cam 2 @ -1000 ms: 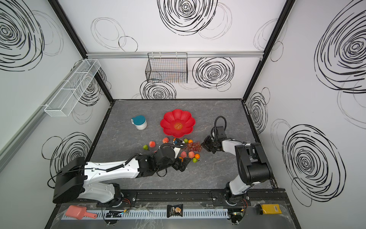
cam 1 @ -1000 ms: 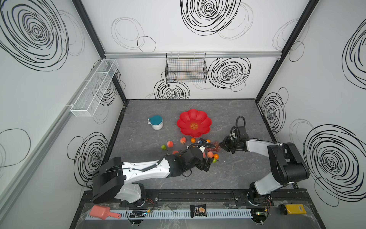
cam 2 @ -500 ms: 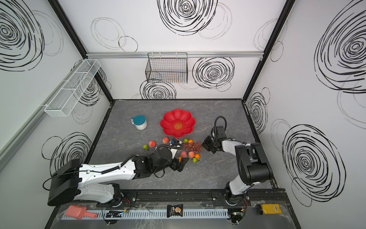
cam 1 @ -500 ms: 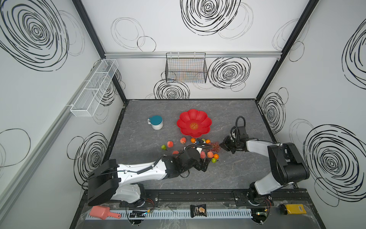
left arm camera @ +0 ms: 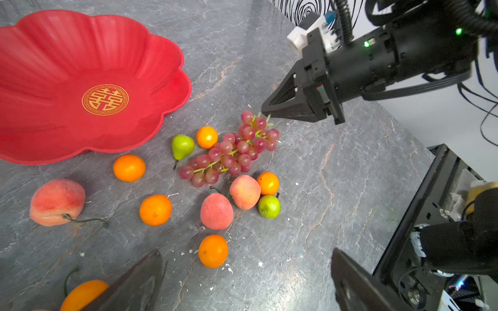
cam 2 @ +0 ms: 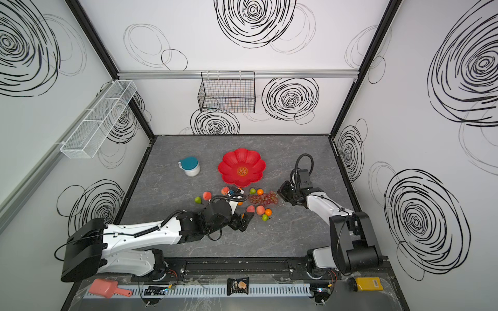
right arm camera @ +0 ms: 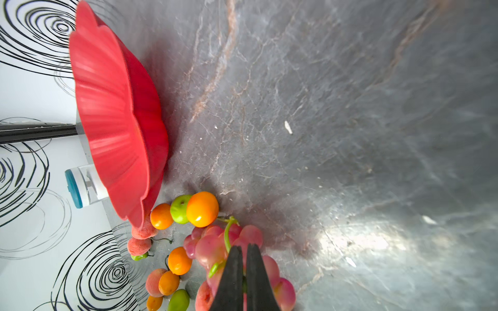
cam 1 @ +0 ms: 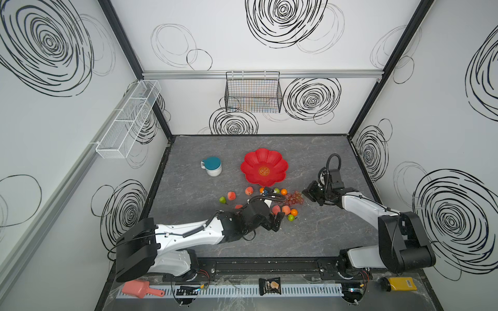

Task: Place and organize the fake fruits in the fruit bowl
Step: 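Lift the grapes with the right gripper and carry them over the bowl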

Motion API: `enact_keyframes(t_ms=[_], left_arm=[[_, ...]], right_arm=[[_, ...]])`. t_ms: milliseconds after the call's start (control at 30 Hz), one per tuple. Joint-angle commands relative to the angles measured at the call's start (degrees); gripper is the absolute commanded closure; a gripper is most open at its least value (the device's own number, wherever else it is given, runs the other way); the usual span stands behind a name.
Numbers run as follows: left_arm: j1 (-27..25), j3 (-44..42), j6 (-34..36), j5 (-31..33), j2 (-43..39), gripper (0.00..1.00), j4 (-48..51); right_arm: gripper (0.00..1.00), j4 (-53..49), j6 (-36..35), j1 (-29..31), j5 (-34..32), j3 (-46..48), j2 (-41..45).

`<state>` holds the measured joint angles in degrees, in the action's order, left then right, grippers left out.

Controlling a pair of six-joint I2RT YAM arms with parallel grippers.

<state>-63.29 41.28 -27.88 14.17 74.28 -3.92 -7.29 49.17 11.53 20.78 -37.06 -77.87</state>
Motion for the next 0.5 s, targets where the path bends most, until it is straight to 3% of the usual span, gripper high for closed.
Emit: enact_keyframes(t_ms=[0,467], left_arm=[[0.61,1.79,0.01,0.81,-1.42,0.01,-1.25],[5.32,3.72,-1.73,-1.54,-2.11,0.01,-4.35]], right_arm=[[1.00,-4.92,-1.59,0.34,-2.99,-1.30,3.24],[1.00,-11.45,-7.11,0.73,-6.26,-7.57,16.29]])
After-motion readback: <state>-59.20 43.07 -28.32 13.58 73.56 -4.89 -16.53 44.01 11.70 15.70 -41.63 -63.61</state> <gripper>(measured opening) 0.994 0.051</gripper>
